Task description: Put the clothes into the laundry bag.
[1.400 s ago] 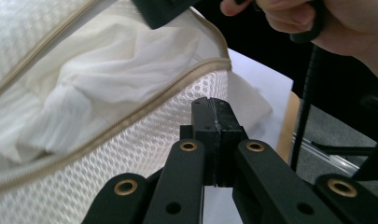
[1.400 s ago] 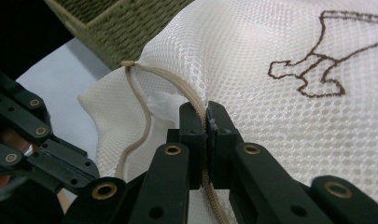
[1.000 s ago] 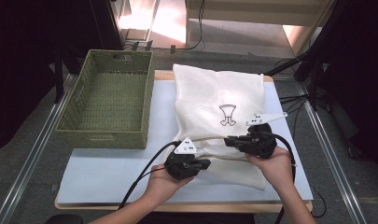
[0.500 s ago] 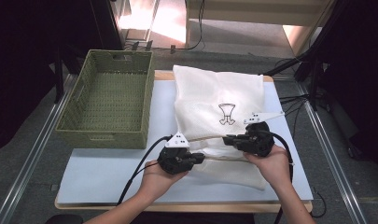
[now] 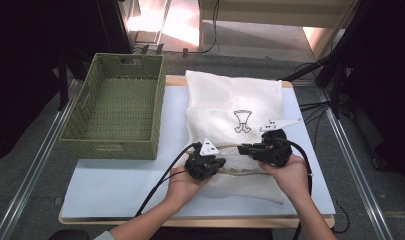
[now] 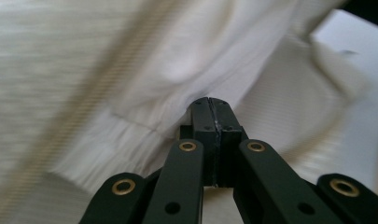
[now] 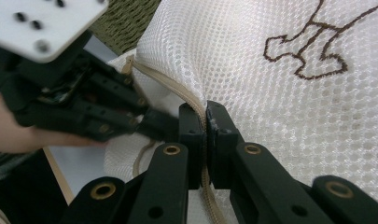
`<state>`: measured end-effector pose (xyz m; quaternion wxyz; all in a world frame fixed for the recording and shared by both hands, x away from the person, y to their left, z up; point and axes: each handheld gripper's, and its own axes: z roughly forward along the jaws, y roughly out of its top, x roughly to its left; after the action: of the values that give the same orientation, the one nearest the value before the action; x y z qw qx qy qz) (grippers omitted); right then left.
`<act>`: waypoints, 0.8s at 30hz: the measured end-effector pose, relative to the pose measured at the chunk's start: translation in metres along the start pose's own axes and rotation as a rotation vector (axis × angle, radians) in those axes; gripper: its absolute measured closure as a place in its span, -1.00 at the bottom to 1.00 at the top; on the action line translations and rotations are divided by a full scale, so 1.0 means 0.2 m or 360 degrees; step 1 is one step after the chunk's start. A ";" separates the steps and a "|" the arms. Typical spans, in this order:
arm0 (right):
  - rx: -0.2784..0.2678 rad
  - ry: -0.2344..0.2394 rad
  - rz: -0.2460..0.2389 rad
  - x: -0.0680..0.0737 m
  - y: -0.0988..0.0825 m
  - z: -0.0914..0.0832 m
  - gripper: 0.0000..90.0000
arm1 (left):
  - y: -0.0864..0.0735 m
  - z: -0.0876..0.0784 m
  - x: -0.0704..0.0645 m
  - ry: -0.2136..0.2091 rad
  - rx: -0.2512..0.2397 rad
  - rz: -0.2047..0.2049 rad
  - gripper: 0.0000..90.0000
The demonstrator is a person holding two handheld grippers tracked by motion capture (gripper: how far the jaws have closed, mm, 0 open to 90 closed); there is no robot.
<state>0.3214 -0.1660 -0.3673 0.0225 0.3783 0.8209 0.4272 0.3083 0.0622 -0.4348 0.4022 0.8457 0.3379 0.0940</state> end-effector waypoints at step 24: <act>0.0017 -0.0013 -0.0049 0.02 -0.02 0.01 0.93 | 0.03 -0.10 0.06 -0.0057 -0.0060 -0.0051 0.88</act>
<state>0.3168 -0.1646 -0.3704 0.0303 0.3674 0.8288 0.4210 0.3121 0.0803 -0.4177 0.4254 0.8341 0.3422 0.0788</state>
